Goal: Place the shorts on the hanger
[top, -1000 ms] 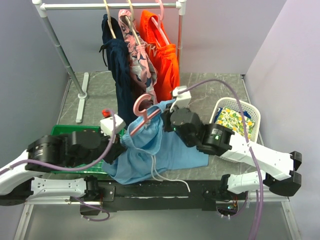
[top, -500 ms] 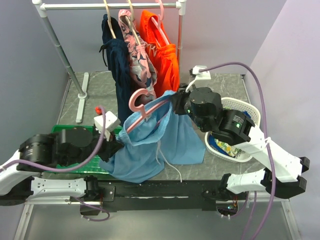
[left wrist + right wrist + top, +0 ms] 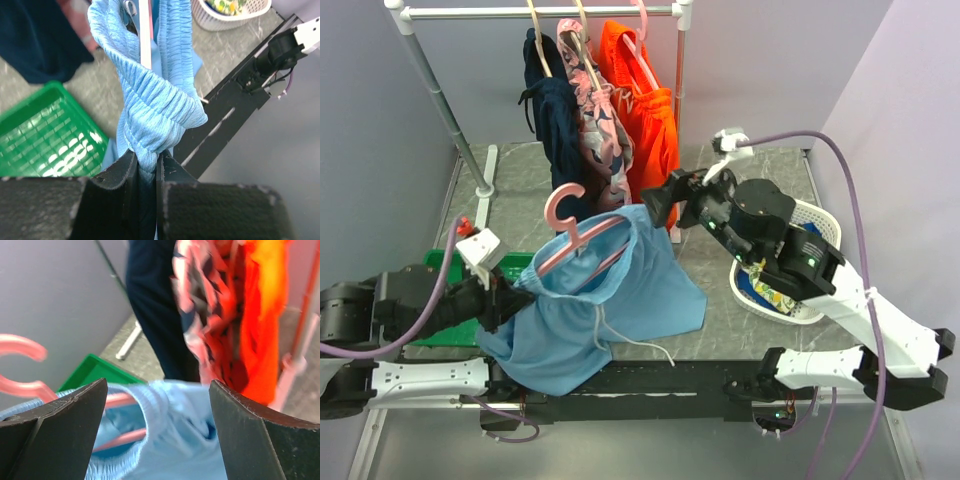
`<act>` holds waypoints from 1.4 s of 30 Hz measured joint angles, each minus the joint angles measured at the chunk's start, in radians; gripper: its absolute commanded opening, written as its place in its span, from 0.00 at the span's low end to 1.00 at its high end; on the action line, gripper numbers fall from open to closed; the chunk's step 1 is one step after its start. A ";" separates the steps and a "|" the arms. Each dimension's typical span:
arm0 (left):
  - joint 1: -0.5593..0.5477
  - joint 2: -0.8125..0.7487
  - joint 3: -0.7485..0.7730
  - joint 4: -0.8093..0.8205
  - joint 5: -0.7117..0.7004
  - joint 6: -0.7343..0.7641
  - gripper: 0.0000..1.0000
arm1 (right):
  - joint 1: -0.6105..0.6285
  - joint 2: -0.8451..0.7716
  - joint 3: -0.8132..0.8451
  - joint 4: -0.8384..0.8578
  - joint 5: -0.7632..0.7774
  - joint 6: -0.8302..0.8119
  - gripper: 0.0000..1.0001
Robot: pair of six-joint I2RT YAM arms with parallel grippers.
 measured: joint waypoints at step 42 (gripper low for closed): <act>0.342 -0.262 0.278 -0.262 0.039 -0.035 0.01 | -0.071 0.806 0.445 0.315 -0.077 0.059 0.80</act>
